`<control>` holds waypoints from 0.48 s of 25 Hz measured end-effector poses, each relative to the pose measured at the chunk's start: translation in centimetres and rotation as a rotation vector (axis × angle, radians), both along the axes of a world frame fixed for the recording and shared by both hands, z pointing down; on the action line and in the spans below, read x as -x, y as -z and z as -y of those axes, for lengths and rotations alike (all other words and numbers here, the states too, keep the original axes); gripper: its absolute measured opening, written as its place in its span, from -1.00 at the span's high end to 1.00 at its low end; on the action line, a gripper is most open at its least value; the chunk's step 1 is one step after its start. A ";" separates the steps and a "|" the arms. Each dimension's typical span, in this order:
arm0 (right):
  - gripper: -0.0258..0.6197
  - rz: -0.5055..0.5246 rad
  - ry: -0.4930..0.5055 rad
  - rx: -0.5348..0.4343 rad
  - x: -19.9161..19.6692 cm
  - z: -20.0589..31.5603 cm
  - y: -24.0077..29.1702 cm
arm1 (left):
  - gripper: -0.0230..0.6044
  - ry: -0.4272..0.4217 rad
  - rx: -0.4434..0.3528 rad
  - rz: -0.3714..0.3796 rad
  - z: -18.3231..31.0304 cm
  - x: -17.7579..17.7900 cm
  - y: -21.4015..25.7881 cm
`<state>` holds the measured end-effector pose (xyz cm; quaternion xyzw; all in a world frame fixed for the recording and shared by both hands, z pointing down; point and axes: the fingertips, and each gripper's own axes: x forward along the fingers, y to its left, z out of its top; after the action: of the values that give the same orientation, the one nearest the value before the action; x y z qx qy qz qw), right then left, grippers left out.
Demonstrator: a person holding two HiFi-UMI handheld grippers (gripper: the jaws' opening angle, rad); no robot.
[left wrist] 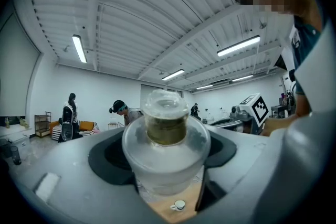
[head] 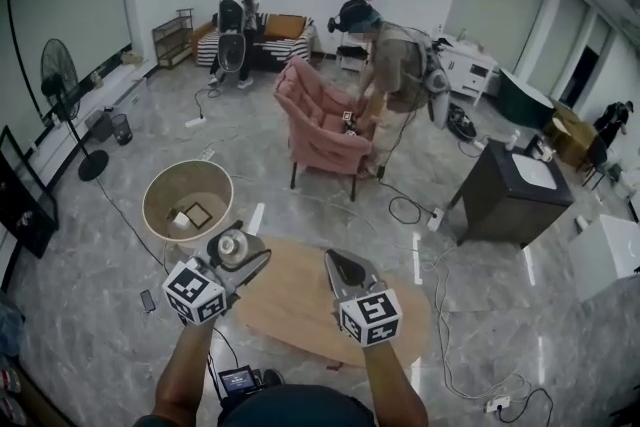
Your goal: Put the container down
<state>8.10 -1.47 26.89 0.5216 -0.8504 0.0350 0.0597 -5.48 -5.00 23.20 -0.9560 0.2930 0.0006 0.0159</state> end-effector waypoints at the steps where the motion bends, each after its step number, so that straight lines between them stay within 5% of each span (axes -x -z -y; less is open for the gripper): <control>1: 0.91 -0.001 -0.008 0.002 0.4 0.5 -0.1 | -0.14 -0.008 0.001 -0.001 0.6 0.4 -0.1; 12: 0.91 -0.011 -0.051 0.012 4.0 5.7 -0.3 | -0.14 -0.047 0.003 -0.009 5.8 4.3 -0.5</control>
<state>4.06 -7.18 27.19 0.5429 -0.8362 0.0386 0.0668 -9.75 -10.76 23.66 -0.9626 0.2706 0.0048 0.0130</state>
